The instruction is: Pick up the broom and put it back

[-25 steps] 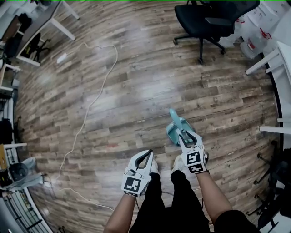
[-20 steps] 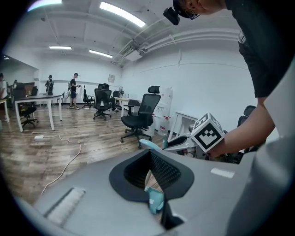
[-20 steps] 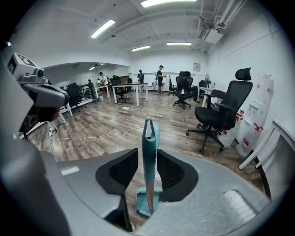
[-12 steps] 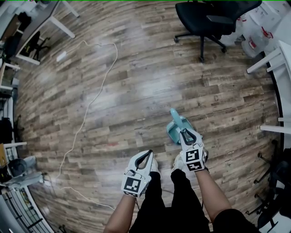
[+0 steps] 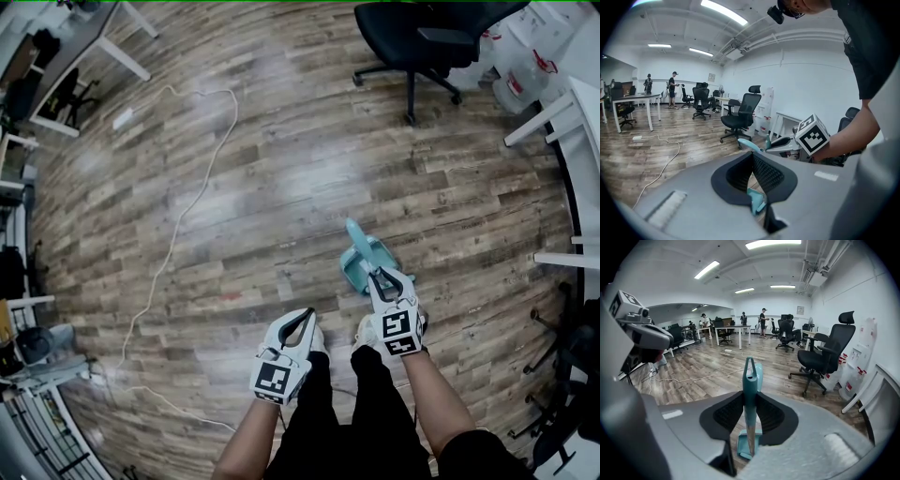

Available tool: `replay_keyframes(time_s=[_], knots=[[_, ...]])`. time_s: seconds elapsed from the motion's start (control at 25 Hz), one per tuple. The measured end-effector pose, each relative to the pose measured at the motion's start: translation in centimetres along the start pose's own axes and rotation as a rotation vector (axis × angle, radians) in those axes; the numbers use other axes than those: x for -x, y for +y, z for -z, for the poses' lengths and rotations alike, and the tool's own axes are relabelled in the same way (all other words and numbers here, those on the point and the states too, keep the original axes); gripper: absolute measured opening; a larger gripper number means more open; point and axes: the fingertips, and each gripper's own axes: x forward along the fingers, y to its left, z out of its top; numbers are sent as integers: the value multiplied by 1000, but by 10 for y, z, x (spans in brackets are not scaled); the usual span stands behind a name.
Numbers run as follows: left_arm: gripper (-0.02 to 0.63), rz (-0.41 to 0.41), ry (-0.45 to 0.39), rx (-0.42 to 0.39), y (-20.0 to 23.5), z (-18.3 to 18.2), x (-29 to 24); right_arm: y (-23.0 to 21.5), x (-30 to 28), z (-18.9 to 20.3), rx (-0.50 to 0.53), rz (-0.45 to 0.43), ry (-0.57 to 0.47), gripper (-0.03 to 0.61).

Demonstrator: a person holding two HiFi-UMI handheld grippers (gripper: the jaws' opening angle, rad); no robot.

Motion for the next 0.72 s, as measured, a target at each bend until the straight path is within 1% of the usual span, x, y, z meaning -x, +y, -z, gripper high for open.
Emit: replay_keyframes(time_s=[0.28,0.52,0.72], knots=[[18,21,10,-11,-11,5,1,15,19,11,1,18,-9,87],[18,44,-11,-27,-26,-1,5,26,44,26,-12,56,-17,87],[18,72,-20,-47,-39,-3,12,29,62,37,-20,68,-18,87]])
